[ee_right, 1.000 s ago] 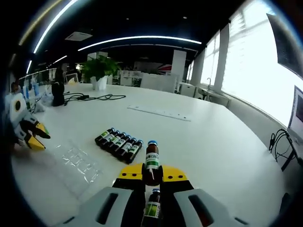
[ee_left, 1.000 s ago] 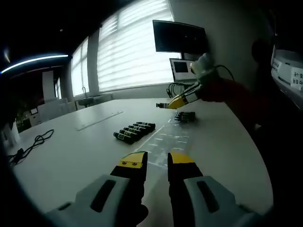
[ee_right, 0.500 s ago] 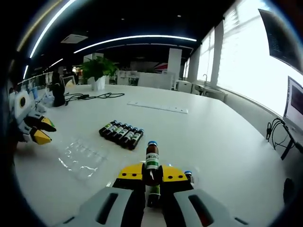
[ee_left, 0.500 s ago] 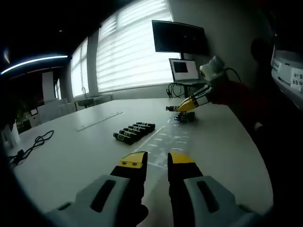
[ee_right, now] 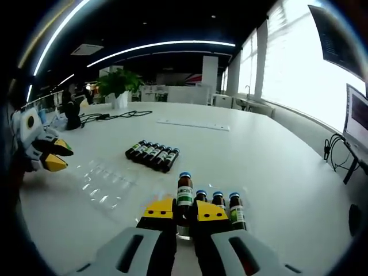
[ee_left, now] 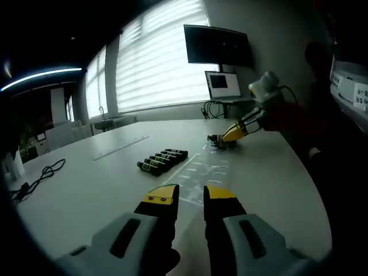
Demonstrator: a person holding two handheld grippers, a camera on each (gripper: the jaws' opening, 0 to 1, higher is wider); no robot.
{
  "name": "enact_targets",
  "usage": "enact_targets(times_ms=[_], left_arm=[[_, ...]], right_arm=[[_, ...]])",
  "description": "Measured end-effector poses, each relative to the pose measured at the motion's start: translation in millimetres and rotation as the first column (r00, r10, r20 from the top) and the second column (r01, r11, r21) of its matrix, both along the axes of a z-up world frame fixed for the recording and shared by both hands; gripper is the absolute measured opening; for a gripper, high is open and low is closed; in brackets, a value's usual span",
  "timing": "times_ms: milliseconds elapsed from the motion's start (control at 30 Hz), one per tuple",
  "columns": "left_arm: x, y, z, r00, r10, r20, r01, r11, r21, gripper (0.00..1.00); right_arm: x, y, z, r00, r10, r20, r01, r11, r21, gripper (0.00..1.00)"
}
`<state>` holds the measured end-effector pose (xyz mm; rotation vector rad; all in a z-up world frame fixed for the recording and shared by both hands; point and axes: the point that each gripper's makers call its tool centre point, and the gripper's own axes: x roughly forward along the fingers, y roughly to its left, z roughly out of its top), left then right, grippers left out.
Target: Grip medicine bottles put into box
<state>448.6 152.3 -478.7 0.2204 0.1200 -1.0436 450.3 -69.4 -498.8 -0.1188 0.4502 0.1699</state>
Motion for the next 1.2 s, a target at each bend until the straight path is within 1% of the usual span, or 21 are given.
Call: enact_targets(times_ms=[167,367,500,633,667,700,767,833,967,1067,1200], left_arm=[[0.0,0.0,0.0,1.000,-0.001,0.002,0.001,1.000,0.002,0.11],[0.2,0.2,0.1,1.000,0.000,0.002,0.000,1.000,0.001,0.11],[0.0,0.1,-0.5,1.000,-0.001,0.002,0.001,1.000,0.004,0.11],[-0.5,-0.3,-0.2,1.000,-0.003,0.003,0.003,1.000,0.003,0.11],[-0.4,-0.2,-0.1,1.000,-0.002,0.003,0.002,1.000,0.003,0.11],[0.1,0.3,-0.3,1.000,0.000,0.003,0.000,1.000,0.003,0.11],[0.6,0.8,-0.4,1.000,0.002,0.002,-0.002,1.000,0.003,0.11],[0.6,0.7,-0.7,1.000,0.002,0.002,-0.002,1.000,0.004,0.11],[0.4,0.5,-1.6,1.000,0.000,0.000,0.000,1.000,0.007,0.11],[0.6,0.5,-1.8,1.000,0.001,0.000,-0.001,1.000,0.007,0.11],[0.9,0.7,-2.3,1.000,0.002,-0.002,-0.002,1.000,0.007,0.11]], right_arm=[[-0.7,2.9,-2.9,1.000,0.002,-0.008,-0.002,1.000,-0.009,0.07],[-1.0,2.6,-7.1,1.000,-0.002,-0.017,0.001,0.999,-0.051,0.07],[-2.1,7.3,-9.4,0.999,0.036,-0.024,-0.038,0.995,-0.091,0.08],[-1.7,8.6,-7.3,0.999,0.040,-0.012,-0.041,0.998,-0.050,0.09],[-1.0,8.3,-4.4,0.999,0.034,0.001,-0.034,0.999,-0.025,0.09],[-1.1,7.5,-2.4,0.999,0.034,0.007,-0.034,0.999,-0.017,0.08],[-0.5,4.5,1.7,1.000,0.023,0.019,-0.024,1.000,0.005,0.06],[-0.4,1.3,3.3,1.000,0.018,0.020,-0.018,1.000,0.009,0.03],[-0.6,-2.2,1.3,1.000,0.026,0.007,-0.026,1.000,0.007,0.03],[-0.6,-0.3,0.3,0.999,0.041,0.001,-0.041,0.999,0.012,0.03],[0.3,3.6,-1.4,0.998,0.062,-0.011,-0.062,0.998,-0.002,0.03]])
